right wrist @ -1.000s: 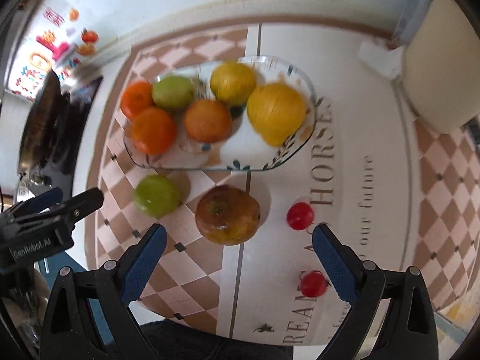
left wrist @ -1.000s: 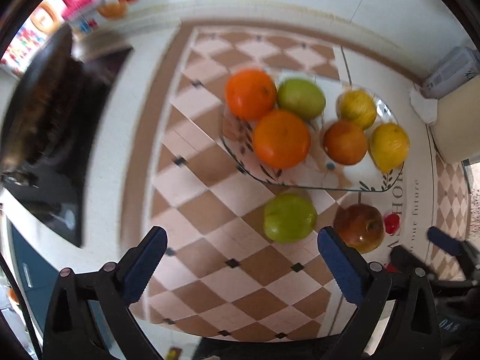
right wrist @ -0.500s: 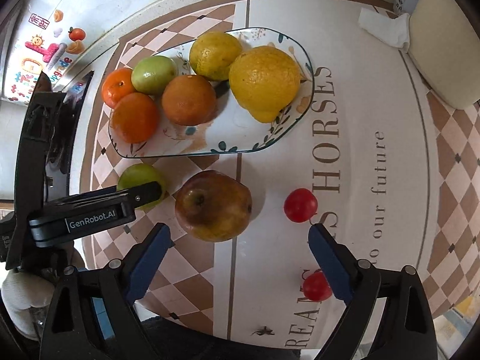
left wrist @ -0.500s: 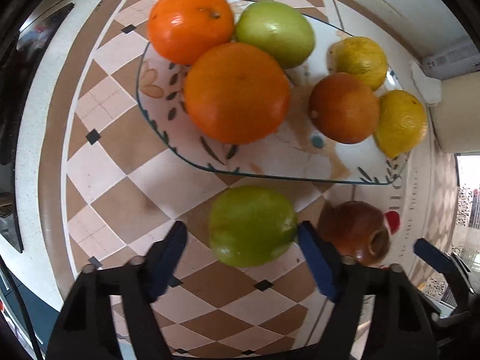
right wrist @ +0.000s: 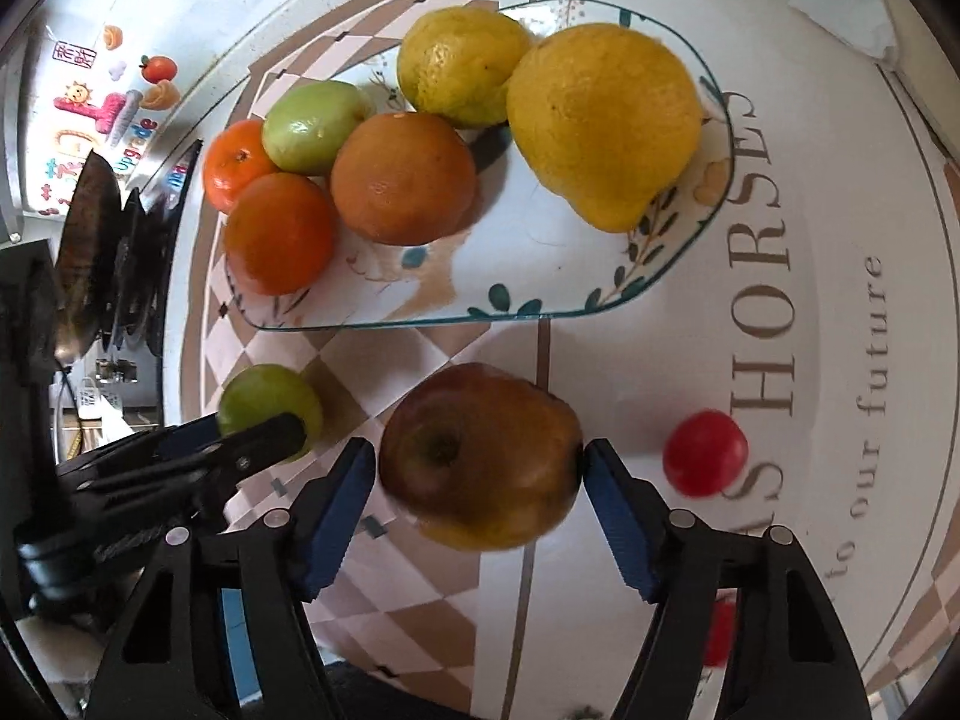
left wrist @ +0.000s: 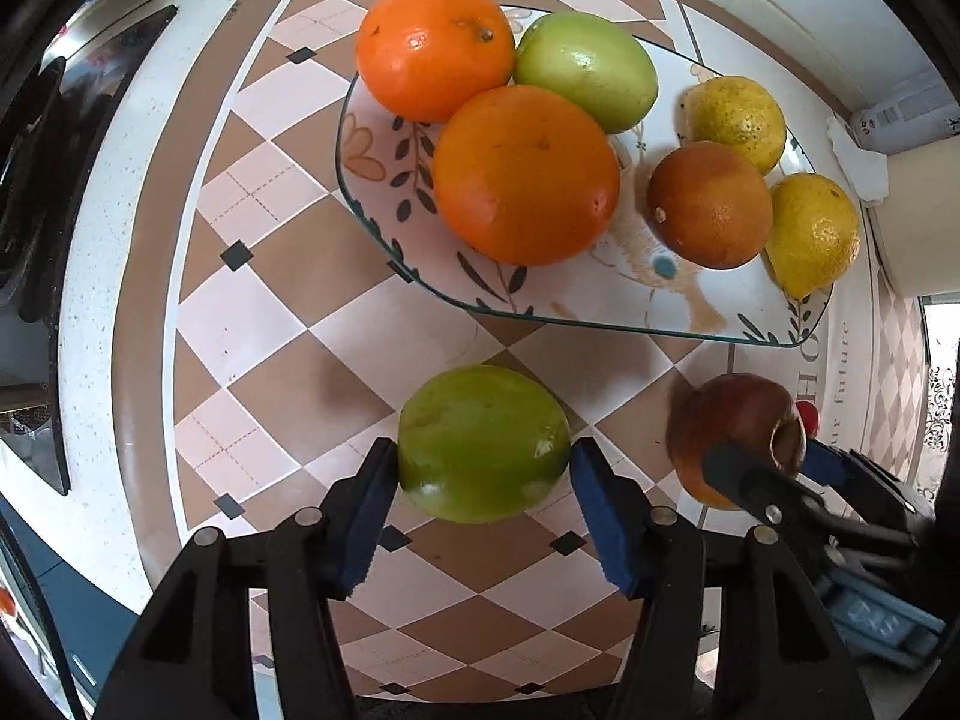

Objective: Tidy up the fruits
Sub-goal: 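Carry both apples over the white plate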

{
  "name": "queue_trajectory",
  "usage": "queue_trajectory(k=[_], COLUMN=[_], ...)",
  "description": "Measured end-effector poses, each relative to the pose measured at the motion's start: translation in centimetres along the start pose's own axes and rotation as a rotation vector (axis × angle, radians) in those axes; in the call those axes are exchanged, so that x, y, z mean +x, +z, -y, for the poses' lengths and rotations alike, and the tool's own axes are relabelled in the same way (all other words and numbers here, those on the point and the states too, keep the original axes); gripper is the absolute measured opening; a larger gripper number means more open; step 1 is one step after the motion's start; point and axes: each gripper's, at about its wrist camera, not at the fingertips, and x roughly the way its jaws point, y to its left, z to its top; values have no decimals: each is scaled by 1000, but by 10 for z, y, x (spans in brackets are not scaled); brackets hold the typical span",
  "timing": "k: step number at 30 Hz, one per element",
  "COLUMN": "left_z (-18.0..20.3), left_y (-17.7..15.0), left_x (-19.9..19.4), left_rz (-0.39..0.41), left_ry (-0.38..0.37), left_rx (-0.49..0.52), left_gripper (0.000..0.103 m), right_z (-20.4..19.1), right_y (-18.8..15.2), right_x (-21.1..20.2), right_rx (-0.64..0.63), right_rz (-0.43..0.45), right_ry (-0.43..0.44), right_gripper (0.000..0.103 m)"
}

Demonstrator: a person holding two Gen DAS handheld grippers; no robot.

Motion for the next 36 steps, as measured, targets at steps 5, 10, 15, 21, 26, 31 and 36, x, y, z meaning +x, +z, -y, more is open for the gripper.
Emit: queue_trajectory(k=[5,10,15,21,26,31,36], left_z=[6,5,26,20,28,44,72], left_y=[6,10,21,35,38,36,30], left_x=[-3,-22,-49,-22,-4,14,26], left_rz=[0,17,65,-21,-68,-125,-115], left_ry=[-15,-49,-31,-92,-159,-232,-228], left_rx=[-2,14,93,34,11,-1,51], left_gripper=[56,30,30,49,65,66,55], right_z=[0,14,20,36,56,63,69], right_y=[-3,-11,-9,-3,-7,-9,-13], right_x=[-2,-16,-38,-43,-47,-51,-58], right_rx=[-13,43,54,78,106,111,117], right_rz=[3,12,44,52,48,53,52], right_ry=[-11,56,79,70,87,84,69], right_gripper=[71,71,71,72,71,71,72])
